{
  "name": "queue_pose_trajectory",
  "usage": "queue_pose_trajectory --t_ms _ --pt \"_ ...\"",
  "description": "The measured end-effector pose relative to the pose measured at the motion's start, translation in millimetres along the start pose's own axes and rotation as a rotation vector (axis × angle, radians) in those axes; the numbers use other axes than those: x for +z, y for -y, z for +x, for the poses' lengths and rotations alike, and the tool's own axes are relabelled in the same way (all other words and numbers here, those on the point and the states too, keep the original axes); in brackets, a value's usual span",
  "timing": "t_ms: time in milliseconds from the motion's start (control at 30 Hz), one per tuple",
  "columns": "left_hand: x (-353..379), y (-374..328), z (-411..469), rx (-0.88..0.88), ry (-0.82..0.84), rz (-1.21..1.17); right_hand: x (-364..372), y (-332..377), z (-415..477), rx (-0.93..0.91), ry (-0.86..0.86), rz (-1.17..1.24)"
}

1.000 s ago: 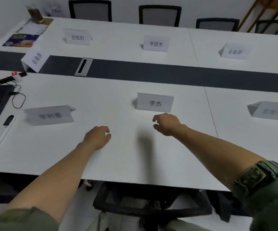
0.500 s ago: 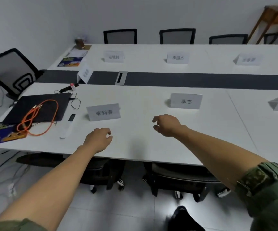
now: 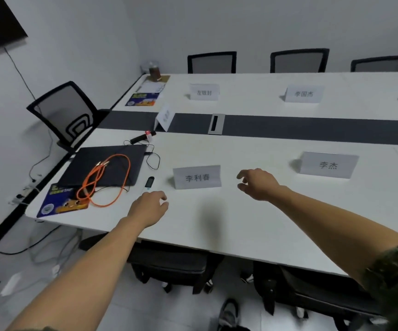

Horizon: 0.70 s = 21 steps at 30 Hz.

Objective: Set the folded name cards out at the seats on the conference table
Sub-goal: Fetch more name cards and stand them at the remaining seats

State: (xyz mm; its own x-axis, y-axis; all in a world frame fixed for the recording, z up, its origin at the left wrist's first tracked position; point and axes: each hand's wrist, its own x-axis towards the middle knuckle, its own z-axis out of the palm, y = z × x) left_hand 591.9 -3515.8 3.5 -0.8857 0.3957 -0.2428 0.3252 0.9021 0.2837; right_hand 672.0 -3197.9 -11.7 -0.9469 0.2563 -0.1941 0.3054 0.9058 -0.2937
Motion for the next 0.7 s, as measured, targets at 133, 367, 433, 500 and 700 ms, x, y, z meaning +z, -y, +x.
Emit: queue_pose_trajectory --t_ms 133,367,433,500,700 --pt "-18 31 37 -0.050 0.017 -0.080 10 21 41 0.054 0.025 0.059" --pt "-24 74 98 -0.095 0.087 -0.228 18 54 96 0.171 0.051 0.117" --pt "-21 78 112 -0.105 0.123 -0.301 21 59 102 0.207 0.048 0.140" --pt "-17 91 138 -0.103 0.196 -0.359 29 69 113 0.286 0.038 0.182" --pt "-5 92 197 -0.131 0.346 -0.600 48 78 131 0.516 -0.005 0.312"
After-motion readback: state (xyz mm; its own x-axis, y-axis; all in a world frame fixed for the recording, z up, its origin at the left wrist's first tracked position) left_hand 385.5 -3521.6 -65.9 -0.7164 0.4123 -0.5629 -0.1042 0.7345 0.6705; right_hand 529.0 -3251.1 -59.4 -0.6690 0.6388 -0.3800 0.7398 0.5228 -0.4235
